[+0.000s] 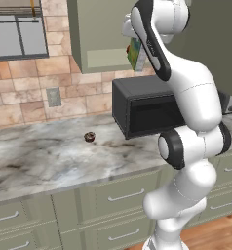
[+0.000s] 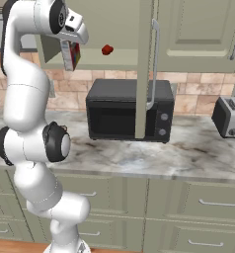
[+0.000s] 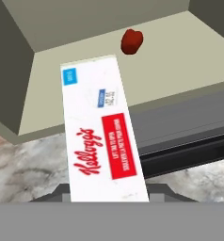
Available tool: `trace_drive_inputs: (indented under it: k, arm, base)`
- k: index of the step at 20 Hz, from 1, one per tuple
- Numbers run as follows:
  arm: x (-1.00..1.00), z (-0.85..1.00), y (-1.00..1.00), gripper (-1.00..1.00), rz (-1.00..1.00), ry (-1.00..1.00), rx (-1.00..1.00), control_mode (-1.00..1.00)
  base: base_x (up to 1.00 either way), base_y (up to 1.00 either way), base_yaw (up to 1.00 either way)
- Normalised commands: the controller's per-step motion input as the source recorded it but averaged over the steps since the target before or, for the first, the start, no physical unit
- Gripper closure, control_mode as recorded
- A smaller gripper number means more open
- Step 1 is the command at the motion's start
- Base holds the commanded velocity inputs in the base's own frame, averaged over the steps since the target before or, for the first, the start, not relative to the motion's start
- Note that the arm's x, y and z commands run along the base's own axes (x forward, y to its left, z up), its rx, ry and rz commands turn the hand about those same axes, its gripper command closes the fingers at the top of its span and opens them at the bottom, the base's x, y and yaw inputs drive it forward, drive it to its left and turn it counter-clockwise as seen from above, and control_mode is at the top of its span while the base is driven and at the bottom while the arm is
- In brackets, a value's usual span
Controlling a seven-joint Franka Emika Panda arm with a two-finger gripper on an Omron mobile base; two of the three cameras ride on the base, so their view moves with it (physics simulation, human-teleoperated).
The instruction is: Pick the jam and cereal from the counter and place them in the cabinets closest to them.
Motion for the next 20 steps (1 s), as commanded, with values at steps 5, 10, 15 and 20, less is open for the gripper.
trace_drive_inputs:
  k: [5, 10, 15, 20]
  arm:
    - [0.31, 0.00, 0.08, 1.00, 0.00, -0.05, 0.00, -1.00]
    - [0.20, 0.00, 0.09, 1.00, 0.01, -0.03, 0.00, -1.00]
    - [0.00, 0.00, 0.00, 1.00, 0.03, 0.00, 0.00, -1.00]
    - [0.02, 0.00, 0.00, 1.00, 0.00, -0.02, 0.00, -1.00]
  base:
    - [0.00, 0.00, 0.00]
    - [0.00, 0.00, 0.00]
    - [0.00, 0.00, 0.00]
    - [0.00, 0.00, 0.00]
